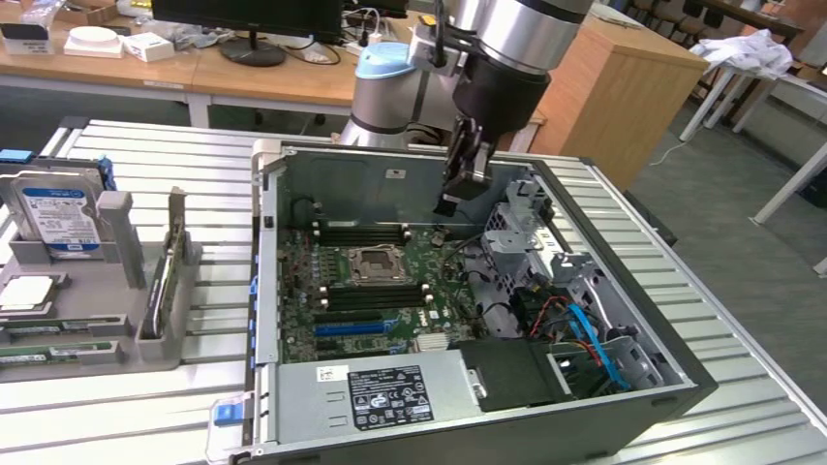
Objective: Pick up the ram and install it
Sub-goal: 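Press down the ram until it locks into place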
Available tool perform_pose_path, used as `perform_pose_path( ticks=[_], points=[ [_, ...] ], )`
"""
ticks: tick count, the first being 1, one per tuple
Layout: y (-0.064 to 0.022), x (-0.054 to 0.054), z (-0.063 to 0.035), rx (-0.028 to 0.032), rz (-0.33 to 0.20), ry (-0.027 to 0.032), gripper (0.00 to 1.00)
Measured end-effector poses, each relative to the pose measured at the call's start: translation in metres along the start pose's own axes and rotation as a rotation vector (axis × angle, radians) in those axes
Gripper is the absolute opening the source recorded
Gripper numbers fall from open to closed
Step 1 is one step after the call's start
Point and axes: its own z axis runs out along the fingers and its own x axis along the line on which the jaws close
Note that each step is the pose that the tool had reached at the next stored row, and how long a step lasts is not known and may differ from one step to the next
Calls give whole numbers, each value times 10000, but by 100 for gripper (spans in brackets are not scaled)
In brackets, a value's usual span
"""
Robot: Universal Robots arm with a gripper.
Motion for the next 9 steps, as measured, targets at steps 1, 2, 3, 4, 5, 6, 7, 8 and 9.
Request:
perform_pose_path(
  ticks=[1,2,3,4,5,6,7,8,9],
  points=[
    [1,-3,1,45,-52,-25,10],
    [1,-6,3,87,-101,-54,10],
    [2,-10,4,127,-146,-77,10],
    [3,-15,7,162,-186,-102,10],
    [5,-21,10,200,-224,-123,10],
    [6,-27,12,238,-262,-140,10],
    [8,-34,15,279,-304,-158,10],
    [10,-41,18,319,-342,-173,10],
    [12,-49,23,355,-382,-184,10]
  ],
)
